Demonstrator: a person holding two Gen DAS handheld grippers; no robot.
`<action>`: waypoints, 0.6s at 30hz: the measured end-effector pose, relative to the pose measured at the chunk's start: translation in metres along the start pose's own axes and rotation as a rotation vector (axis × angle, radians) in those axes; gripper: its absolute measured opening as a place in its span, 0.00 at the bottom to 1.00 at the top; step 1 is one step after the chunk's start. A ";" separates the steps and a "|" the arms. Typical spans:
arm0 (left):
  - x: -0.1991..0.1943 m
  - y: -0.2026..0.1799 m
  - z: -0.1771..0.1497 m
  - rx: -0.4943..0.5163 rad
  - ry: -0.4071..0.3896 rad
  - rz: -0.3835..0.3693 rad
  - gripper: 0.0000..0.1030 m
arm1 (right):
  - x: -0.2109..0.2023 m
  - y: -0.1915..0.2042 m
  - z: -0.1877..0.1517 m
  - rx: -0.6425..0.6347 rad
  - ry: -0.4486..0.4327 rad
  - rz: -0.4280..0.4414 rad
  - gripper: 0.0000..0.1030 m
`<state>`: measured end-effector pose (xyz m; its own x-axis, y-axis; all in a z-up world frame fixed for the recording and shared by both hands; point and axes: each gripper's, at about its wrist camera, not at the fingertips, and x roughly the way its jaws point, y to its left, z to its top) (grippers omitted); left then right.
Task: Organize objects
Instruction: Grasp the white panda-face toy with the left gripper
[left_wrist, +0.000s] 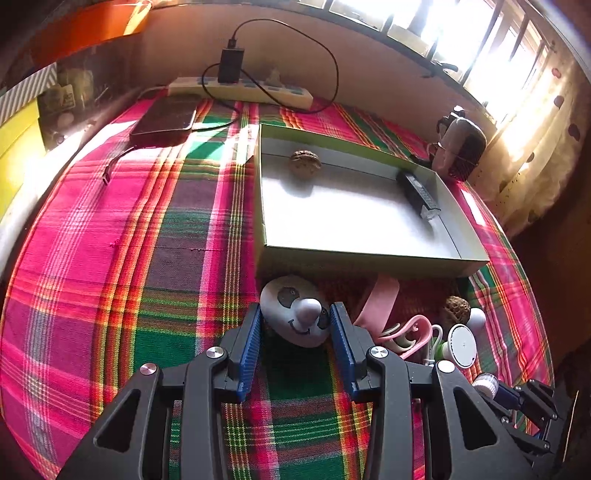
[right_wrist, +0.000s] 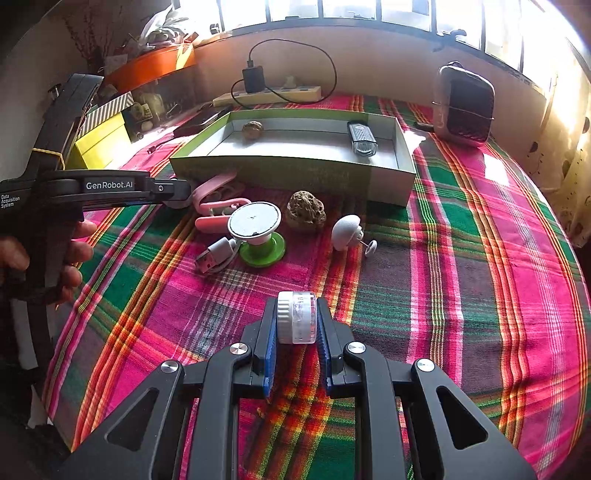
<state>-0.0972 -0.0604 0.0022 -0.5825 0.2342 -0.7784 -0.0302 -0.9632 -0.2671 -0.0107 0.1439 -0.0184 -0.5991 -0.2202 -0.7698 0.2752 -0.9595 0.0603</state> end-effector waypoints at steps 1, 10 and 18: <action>0.000 0.000 0.001 -0.001 0.000 0.000 0.34 | 0.000 0.000 0.001 -0.001 0.000 0.000 0.19; 0.004 -0.002 0.004 0.000 -0.009 0.020 0.34 | 0.005 -0.001 0.005 -0.008 0.003 0.007 0.19; 0.003 0.001 0.005 -0.020 -0.009 0.016 0.29 | 0.006 -0.002 0.005 -0.009 0.003 0.011 0.19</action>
<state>-0.1030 -0.0612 0.0020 -0.5897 0.2180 -0.7777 -0.0052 -0.9639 -0.2662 -0.0186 0.1433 -0.0194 -0.5938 -0.2305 -0.7709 0.2889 -0.9553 0.0631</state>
